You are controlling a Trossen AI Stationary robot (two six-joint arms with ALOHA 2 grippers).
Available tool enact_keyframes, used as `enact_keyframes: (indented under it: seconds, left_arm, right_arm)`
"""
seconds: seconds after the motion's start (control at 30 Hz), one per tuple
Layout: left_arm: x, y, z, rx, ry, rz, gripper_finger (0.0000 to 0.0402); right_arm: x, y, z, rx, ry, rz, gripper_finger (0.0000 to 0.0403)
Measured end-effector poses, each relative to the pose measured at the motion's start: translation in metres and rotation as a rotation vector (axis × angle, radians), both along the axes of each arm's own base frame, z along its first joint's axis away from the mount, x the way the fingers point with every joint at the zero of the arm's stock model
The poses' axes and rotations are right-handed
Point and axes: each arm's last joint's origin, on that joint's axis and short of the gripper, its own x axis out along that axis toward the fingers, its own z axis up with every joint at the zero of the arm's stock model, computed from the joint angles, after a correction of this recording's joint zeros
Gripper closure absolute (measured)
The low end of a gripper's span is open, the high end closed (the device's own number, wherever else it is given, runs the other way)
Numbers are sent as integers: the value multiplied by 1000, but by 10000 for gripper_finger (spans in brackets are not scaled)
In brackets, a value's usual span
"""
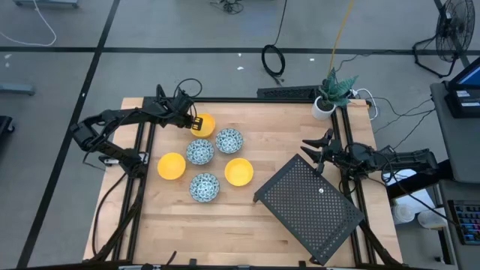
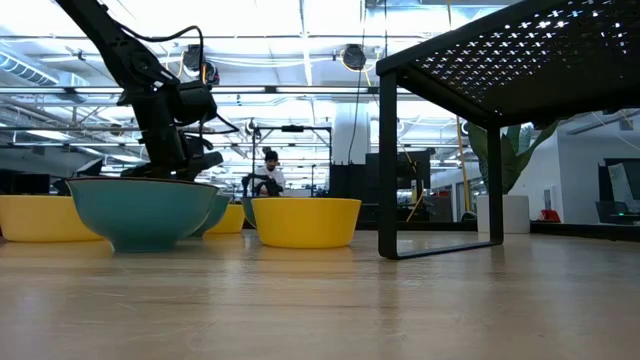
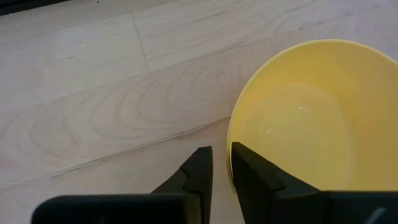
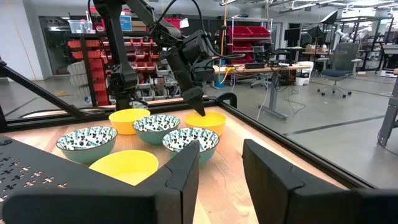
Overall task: Pick & Place Mini bowls
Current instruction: Put the top yellow bowl on the shelf
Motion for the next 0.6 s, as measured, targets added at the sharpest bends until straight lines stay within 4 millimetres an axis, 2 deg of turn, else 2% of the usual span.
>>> enact_keyframes:
  seconds: [0.5,0.6]
  left_arm:
    - [1,0,1,28,13,1,339]
    - [4,-1,2,86,52,-5,356]
  right_arm:
    - [0,0,0,0,0,1,293]
    - [0,0,0,0,0,1,293]
